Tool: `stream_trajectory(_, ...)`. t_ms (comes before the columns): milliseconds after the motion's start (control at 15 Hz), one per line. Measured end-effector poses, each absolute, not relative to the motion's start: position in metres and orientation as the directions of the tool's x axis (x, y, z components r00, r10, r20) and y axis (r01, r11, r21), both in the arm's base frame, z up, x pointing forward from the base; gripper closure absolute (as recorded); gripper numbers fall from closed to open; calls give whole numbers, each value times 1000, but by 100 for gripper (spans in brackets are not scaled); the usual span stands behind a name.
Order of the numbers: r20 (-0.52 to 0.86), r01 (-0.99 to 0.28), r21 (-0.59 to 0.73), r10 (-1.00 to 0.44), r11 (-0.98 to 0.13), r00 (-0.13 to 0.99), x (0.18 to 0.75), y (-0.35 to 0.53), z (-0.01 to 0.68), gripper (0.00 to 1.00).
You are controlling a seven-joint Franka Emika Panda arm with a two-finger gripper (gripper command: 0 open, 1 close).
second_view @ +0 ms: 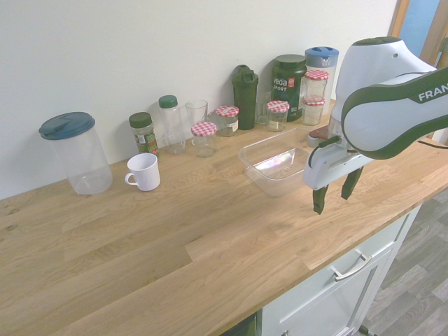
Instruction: Put the cereal into the container
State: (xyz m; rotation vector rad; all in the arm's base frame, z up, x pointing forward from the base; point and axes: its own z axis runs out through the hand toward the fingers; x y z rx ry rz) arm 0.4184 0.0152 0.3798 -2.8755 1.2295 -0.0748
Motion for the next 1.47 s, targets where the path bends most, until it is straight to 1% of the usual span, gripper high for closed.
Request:
stream_trajectory(200, 47, -735, -41, -736, -677, 675, 421, 12, 382, 0)
stream_trajectory(400, 97, -769, -85, -773, -634, 627, 435, -13, 415, 0)
stream_trajectory(600, 135, -825, -114, -832, -553, 538, 442, -68, 455, 0)
stream_trajectory(800, 166, -880, -133, -885, -456, 434, 445, -140, 477, 0)
stream_trajectory(1000, 150, -913, -115, -916, -390, 373, 451, -208, 460, 0)
stream_trajectory(1133, 153, -925, -108, -925, -365, 347, 460, -236, 439, 0)
stream_trajectory(1467, 154, -934, -109, -935, -339, 321, 492, -257, 392, 0)
